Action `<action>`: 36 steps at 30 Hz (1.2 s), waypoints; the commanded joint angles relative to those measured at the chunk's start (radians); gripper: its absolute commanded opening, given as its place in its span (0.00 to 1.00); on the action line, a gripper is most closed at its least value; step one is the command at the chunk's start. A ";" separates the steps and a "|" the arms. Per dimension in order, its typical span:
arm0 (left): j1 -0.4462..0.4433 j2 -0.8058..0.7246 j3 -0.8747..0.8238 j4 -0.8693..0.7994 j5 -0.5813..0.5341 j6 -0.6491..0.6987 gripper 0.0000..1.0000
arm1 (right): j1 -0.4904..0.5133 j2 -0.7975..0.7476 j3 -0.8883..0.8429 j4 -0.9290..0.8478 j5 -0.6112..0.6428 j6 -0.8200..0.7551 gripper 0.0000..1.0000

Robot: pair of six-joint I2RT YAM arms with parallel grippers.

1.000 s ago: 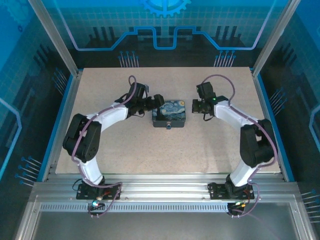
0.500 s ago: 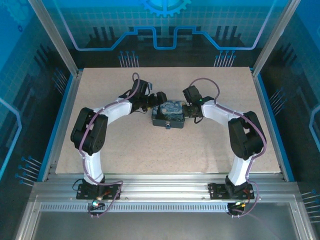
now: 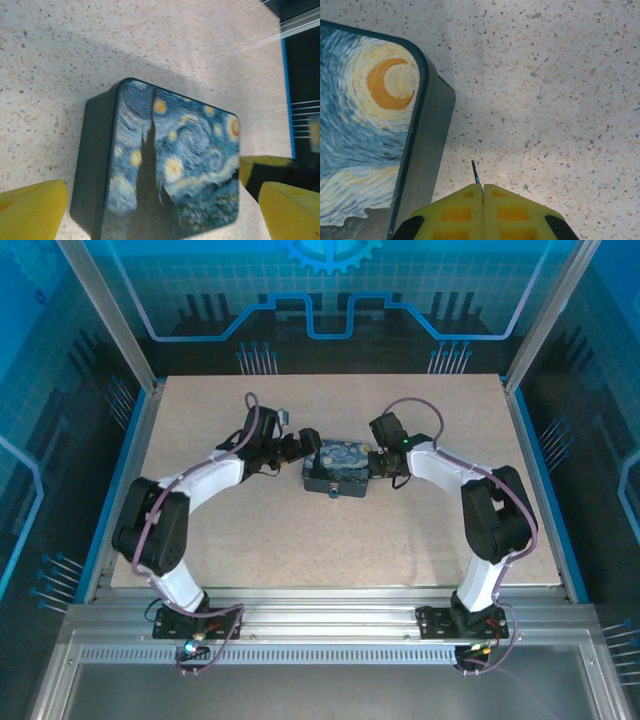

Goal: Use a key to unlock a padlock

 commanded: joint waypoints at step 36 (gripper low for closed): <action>-0.351 0.107 -0.413 0.752 -0.227 0.131 0.99 | -0.078 0.249 0.393 -0.116 -0.020 -0.023 0.00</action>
